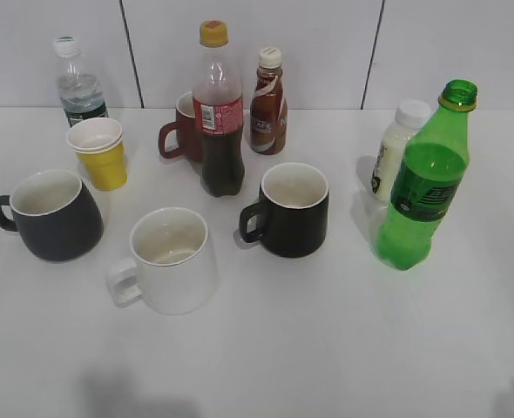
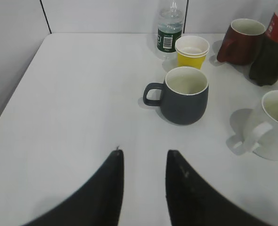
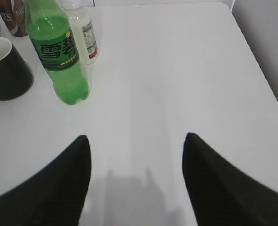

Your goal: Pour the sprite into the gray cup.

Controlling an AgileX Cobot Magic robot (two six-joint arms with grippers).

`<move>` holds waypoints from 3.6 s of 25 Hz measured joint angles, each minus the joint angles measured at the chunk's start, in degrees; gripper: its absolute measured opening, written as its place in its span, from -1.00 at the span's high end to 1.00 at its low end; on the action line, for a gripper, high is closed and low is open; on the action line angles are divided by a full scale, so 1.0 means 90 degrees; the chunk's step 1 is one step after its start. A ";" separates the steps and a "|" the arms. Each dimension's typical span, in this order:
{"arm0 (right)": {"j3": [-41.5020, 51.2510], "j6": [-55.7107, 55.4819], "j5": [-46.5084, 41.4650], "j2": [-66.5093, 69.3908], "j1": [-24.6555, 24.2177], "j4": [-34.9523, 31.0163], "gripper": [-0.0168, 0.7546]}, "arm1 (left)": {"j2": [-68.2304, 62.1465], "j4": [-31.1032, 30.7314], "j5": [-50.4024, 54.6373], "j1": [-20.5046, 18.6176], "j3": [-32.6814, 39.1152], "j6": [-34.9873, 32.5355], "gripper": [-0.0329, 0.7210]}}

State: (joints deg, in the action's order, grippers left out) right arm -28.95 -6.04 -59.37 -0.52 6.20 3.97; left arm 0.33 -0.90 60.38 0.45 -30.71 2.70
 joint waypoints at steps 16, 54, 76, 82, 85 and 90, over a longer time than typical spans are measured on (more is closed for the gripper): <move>0.0000 0.0000 0.0000 0.0000 0.0000 0.0000 -0.24 | 0.0000 0.0000 0.0000 0.0000 0.0000 0.0000 0.28; 0.0000 0.0002 0.0006 0.0000 0.0000 -0.0012 -0.23 | -0.6090 -0.0521 -0.9899 -0.0219 0.2090 0.0000 0.28; 0.0000 0.0002 0.0006 0.0000 0.0000 -0.0017 -0.23 | -1.2011 -0.2535 -1.4112 -0.1444 0.1608 -0.0158 0.07; 0.0000 0.0002 0.0006 0.0000 0.0000 -0.0022 -0.23 | -1.2591 -0.2783 -1.4187 -0.1444 0.1268 -0.0482 0.03; 0.0000 0.0002 0.0006 0.0000 0.0000 -0.0022 -0.23 | -1.2737 -0.2789 -1.4185 -0.1444 0.1121 -0.0524 0.03; 0.0000 0.0002 0.0006 0.0000 0.0000 -0.0022 -0.23 | -1.2950 -0.2863 -1.4222 -0.1444 0.0826 -0.0531 0.03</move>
State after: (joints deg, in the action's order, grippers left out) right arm -28.95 -6.02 -59.32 -0.52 6.20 3.77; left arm -116.22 -26.67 -67.62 -12.55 -23.27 -2.08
